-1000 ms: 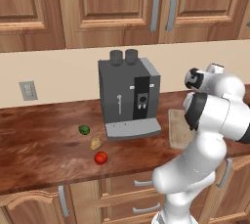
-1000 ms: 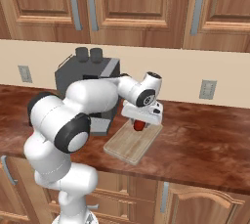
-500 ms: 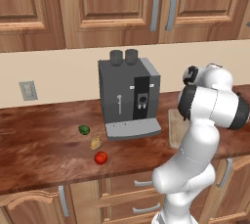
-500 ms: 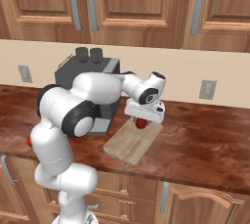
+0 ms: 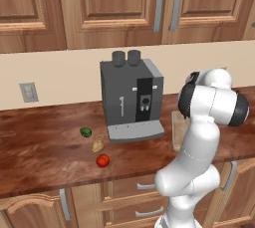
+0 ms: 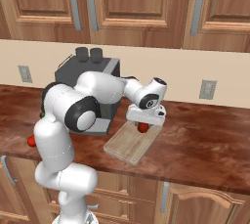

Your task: Place the avocado, onion, tomato, and bell pepper on the cutting board.

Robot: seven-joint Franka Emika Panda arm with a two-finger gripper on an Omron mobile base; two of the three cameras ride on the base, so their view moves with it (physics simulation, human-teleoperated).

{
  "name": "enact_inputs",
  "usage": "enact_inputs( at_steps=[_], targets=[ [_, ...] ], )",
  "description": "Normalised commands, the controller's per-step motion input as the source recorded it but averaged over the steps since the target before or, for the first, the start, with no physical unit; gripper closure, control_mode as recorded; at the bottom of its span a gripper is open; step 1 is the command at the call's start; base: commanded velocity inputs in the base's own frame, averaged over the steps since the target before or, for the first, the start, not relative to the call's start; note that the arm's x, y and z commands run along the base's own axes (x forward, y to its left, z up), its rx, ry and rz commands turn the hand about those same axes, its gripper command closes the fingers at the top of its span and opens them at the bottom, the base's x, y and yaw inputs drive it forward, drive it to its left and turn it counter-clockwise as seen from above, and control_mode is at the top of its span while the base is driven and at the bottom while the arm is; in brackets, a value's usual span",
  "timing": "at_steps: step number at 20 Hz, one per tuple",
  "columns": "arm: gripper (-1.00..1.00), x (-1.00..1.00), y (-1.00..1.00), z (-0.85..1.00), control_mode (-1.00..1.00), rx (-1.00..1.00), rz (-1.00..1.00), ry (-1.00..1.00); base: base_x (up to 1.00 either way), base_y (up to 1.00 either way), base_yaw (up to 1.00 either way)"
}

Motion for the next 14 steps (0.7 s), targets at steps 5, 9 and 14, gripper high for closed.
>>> enact_inputs(
  at_steps=[5,9,14],
  targets=[
    [1.0,0.1,0.0,-0.18,-1.0,0.0,0.1,-0.09,0.0,0.0,0.0],
    [1.0,0.07,0.0,-0.24,-1.0,0.0,0.09,-0.07,0.0,0.0,0.0],
    [1.0,0.02,0.0,-0.22,-1.0,0.0,0.09,-0.09,0.0,0.0,0.0]
  ],
)
